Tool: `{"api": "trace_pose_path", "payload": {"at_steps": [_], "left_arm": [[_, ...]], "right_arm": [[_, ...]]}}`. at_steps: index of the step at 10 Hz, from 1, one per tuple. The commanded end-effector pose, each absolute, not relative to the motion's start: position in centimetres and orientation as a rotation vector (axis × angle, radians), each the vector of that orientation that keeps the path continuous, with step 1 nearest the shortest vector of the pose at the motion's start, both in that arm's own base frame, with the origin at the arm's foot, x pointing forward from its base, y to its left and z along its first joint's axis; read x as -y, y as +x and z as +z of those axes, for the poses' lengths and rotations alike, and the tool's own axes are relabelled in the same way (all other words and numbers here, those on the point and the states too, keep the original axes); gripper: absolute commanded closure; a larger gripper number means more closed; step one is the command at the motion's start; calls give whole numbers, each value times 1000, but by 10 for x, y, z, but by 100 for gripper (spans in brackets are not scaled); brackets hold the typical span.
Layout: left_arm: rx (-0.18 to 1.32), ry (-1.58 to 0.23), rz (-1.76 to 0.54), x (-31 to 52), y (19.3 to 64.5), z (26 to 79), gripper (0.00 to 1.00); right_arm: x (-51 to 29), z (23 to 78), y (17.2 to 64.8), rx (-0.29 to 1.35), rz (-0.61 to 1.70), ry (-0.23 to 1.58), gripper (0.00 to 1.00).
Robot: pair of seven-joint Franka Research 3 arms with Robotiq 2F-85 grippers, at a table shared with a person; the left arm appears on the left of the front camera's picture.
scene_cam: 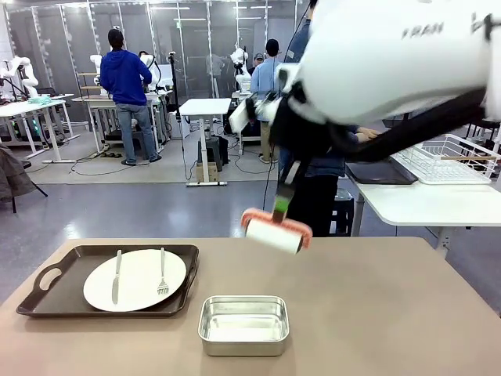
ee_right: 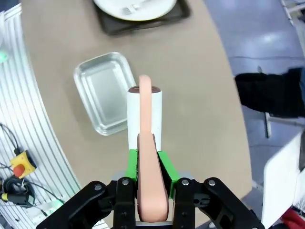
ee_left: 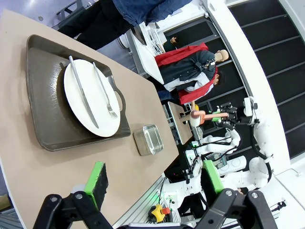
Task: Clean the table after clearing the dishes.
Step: Place the Lint Roller back on top of the Airtight Container.
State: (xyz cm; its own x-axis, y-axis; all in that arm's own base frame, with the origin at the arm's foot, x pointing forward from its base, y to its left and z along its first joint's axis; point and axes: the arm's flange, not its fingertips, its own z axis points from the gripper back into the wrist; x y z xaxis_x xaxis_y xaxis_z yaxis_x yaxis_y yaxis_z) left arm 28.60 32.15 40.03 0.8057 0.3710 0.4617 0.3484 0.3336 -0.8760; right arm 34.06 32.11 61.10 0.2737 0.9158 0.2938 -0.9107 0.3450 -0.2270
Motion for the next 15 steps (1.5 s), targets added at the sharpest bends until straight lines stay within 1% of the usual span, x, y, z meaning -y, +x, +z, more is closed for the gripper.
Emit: {"api": "trace_pose_path", "payload": {"at_steps": [1,3,4,11,13,15], "left_arm": [[685,-1260,18,-322,284,401,0],[685,-1260,18,-322,284,401,0],[685,-1260,18,-322,284,401,0],[685,-1260,18,-322,284,401,0],[685,-1260,18,-322,284,401,0],[685,-1260,18,-322,284,401,0]], "right_arm": [[-329,578,358,315,1298,-59,78],[-347,547,360,207,1312,-60,78],[-341,569,346,308,1283,-24,78],[-342,572,349,309,1286,-35,78],[-388,551,363,298,1395,-16,78],[-414,526,378,223,1436,-33,78]]}}
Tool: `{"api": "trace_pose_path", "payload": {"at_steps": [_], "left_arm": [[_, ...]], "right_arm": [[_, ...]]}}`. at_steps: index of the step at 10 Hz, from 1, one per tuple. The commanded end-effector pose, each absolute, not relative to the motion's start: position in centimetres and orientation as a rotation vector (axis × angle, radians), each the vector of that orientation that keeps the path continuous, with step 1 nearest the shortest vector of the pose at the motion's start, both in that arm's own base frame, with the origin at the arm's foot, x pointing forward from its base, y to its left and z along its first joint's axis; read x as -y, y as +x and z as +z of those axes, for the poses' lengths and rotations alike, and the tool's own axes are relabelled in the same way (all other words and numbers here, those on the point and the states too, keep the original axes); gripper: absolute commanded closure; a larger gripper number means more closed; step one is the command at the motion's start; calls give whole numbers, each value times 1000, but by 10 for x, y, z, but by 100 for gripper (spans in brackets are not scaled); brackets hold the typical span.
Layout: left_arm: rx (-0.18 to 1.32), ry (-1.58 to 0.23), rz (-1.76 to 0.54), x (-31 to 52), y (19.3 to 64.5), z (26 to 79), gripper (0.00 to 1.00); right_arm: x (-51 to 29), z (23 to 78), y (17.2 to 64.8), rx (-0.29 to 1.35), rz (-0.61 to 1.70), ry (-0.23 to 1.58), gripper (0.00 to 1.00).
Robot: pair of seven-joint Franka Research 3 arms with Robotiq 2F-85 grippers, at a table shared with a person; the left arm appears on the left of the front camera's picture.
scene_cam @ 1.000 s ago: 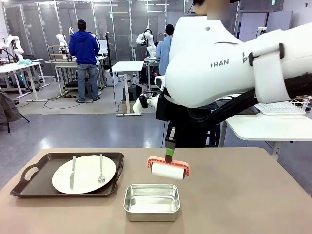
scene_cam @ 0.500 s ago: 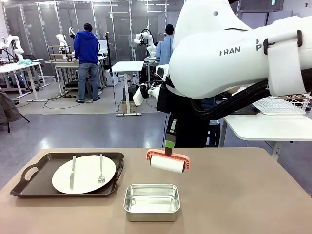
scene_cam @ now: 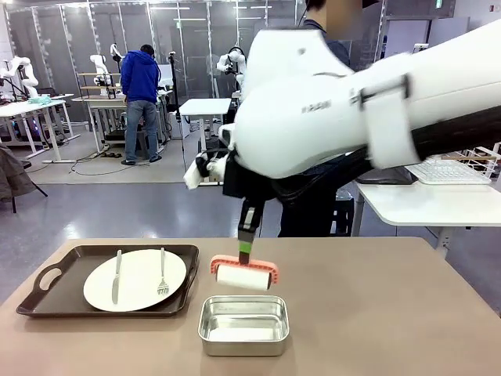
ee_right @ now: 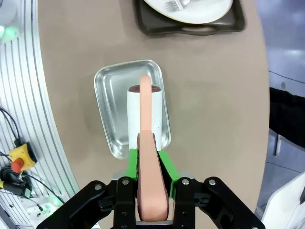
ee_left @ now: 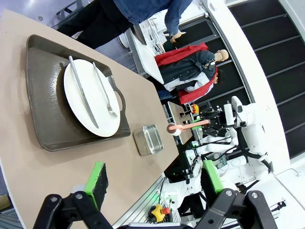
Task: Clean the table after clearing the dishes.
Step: Place the Lint Roller back on top of the Airtight Container.
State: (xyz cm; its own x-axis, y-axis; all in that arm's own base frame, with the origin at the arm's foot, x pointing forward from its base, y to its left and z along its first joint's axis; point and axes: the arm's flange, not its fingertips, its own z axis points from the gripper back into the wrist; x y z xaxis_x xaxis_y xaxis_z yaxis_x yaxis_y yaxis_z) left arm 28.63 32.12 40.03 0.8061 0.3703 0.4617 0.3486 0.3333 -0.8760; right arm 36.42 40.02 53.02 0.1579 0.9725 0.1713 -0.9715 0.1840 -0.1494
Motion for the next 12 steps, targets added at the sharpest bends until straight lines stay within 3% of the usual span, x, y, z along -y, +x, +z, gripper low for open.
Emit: {"api": "trace_pose_path", "payload": {"at_steps": [1,9,12], "left_arm": [[685,-1260,18,-322,284,401,0],[685,-1260,18,-322,284,401,0],[685,-1260,18,-322,284,401,0]], "right_arm": [[-422,513,383,209,1460,-19,78],[-422,436,409,129,1615,-10,78],[-405,421,421,161,1609,92,78]]}}
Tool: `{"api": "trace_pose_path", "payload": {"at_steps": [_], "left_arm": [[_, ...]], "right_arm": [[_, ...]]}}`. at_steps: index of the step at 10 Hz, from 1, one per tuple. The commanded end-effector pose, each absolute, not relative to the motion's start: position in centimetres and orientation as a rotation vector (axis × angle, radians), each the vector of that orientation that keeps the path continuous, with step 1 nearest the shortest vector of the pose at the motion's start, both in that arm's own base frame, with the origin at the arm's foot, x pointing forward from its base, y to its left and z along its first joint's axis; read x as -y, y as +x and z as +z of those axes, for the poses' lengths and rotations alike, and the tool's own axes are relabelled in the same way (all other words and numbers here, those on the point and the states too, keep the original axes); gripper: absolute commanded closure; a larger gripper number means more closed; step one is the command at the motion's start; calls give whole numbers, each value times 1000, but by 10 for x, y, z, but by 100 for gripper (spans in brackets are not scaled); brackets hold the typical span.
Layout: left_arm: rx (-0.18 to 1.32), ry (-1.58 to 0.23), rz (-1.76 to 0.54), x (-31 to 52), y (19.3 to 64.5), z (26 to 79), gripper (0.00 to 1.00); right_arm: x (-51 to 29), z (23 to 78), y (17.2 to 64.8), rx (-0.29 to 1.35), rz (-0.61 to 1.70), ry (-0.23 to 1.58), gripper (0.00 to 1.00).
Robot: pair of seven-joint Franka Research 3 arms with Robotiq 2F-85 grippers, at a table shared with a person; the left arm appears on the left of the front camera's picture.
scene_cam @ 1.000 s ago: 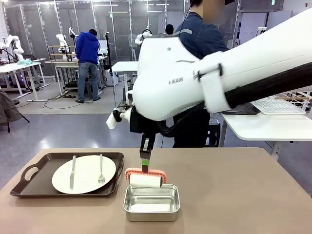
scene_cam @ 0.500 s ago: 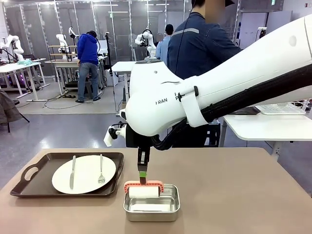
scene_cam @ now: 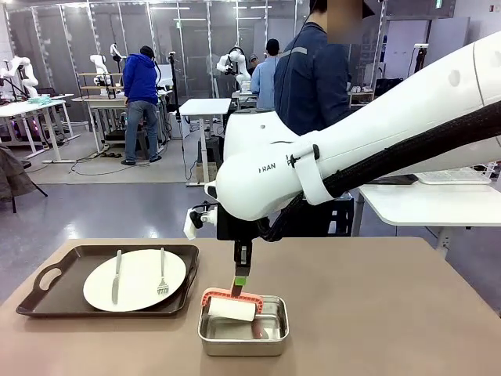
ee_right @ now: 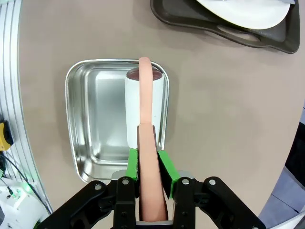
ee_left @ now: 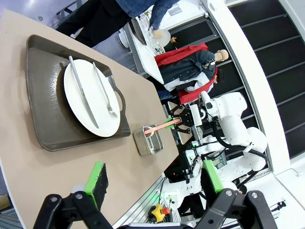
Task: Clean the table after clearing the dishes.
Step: Place the Lint Roller back on top of the Airtight Container.
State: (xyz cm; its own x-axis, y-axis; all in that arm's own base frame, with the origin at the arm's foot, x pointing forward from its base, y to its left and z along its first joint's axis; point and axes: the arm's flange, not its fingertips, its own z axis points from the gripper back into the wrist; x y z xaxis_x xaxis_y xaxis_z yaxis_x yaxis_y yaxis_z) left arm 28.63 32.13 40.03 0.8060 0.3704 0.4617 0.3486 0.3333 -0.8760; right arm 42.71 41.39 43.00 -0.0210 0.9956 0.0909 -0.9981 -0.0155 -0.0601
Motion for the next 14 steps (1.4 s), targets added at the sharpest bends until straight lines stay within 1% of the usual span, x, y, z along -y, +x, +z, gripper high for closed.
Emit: {"api": "trace_pose_path", "payload": {"at_steps": [1,2,5,6,7,9,14], "left_arm": [[685,-1260,18,-322,284,401,0],[685,-1260,18,-322,284,401,0],[685,-1260,18,-322,284,401,0],[685,-1260,18,-322,284,401,0],[685,-1260,18,-322,284,401,0],[685,-1260,18,-322,284,401,0],[685,-1260,18,-322,284,401,0]], "right_arm": [[-393,424,421,181,1590,97,78],[-383,427,421,183,1577,96,78],[-361,448,416,268,1619,193,78],[-357,452,416,256,1621,186,78],[-359,451,416,187,1629,145,78],[-370,449,421,118,1634,115,78],[-408,429,445,23,1601,82,78]]}}
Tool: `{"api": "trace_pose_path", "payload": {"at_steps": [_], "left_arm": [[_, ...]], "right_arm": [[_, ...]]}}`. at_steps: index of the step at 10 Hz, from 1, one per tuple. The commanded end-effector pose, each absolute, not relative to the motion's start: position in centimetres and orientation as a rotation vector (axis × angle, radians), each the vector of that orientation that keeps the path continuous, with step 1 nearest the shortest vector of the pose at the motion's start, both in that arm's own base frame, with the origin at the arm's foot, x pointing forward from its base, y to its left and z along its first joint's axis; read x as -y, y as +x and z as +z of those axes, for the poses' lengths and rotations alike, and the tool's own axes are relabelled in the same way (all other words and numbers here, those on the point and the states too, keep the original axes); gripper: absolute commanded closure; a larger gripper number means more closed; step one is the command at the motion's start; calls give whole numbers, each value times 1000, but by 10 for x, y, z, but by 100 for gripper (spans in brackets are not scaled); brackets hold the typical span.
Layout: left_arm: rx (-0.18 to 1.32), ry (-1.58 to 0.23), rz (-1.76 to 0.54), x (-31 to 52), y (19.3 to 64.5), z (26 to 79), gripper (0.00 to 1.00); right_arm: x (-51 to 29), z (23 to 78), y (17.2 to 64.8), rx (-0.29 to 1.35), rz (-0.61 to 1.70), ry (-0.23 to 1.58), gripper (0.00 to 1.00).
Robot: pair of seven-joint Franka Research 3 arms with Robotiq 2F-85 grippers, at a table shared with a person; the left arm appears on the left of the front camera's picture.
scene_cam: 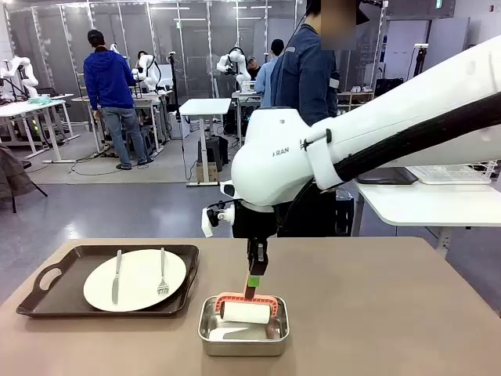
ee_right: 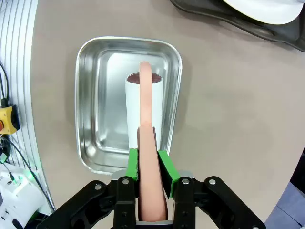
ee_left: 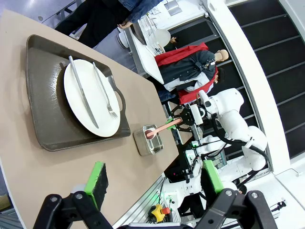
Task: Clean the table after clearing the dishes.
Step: Place the Lint Roller back on top of the Airtight Container.
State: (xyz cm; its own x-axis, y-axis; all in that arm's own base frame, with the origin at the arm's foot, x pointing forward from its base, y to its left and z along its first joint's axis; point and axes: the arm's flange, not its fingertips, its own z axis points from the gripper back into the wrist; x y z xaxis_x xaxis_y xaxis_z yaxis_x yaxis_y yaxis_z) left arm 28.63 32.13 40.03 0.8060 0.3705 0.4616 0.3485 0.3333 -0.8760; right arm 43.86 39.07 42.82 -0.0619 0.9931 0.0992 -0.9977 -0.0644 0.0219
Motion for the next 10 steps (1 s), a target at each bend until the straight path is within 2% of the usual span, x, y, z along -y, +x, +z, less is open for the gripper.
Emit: {"api": "trace_pose_path", "payload": {"at_steps": [1,3,8,9,10], "left_arm": [[685,-1260,18,-322,284,401,0],[685,-1260,18,-322,284,401,0],[685,-1260,18,-322,284,401,0],[685,-1260,18,-322,284,401,0],[685,-1260,18,-322,284,401,0]], "right_arm": [[-416,424,449,-14,1607,69,78],[-431,416,453,-64,1608,9,78],[-437,407,459,-61,1572,17,78],[-436,414,457,-43,1567,-12,47],[-436,421,456,-23,1565,-23,45]]}}
